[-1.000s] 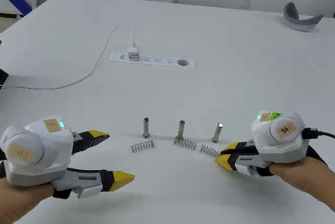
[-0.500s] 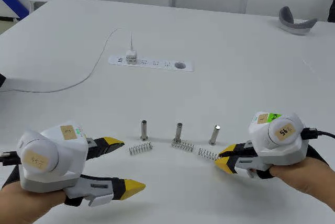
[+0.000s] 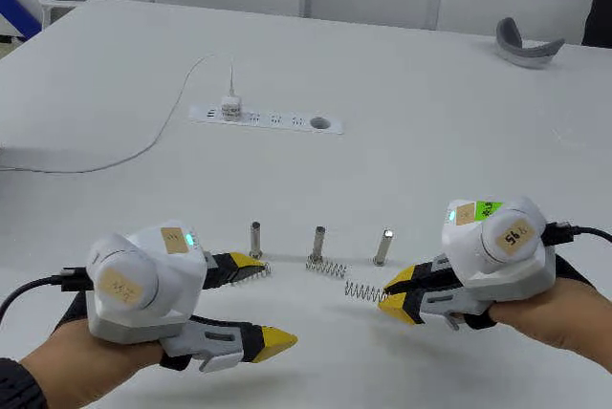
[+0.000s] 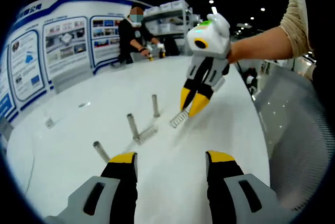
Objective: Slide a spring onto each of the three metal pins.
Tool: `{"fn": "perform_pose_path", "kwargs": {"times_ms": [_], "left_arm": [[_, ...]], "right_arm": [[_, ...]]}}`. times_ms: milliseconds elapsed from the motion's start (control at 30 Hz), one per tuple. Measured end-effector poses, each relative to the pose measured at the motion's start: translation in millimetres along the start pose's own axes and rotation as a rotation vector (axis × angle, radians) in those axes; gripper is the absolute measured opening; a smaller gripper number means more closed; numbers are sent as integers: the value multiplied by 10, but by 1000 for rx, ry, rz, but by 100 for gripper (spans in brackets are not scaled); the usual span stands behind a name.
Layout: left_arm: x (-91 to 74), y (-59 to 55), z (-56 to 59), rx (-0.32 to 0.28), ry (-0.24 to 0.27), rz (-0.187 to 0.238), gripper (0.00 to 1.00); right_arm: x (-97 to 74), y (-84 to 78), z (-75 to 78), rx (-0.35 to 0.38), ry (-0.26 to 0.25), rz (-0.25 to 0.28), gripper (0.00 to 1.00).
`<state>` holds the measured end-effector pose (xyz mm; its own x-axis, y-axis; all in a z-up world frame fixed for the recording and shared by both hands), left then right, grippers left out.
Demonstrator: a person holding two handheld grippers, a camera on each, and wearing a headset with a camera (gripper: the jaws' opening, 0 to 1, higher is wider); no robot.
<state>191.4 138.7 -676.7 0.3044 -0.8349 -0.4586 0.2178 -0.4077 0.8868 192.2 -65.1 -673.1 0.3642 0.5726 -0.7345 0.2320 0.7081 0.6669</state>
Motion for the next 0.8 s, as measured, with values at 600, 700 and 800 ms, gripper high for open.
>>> {"fn": "perform_pose_path", "kwargs": {"times_ms": [600,700,800], "left_arm": [[230,42,189,77,-81,-12,40],[243,49,205,89,-87,-13,38],[256,48,218,117,-88,-15,33]], "right_arm": [[58,239,-213,-112,111,-21,11],[70,253,-239,-129,122,-33,11],[70,269,-261,-143,133,-40,11]]}}
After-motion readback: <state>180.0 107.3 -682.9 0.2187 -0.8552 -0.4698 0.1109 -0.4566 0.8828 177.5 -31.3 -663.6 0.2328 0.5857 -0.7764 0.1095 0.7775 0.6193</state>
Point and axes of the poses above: the centre of the closed fingertips' face, and the gripper's own axes: x roughly forward along the fingers, z roughly to its right, y roughly out of its top, the point moved 8 cm from there along -x, roughly backward along the fingers, and after that the axes turned 6 degrees about -x, right-handed, at the moved point
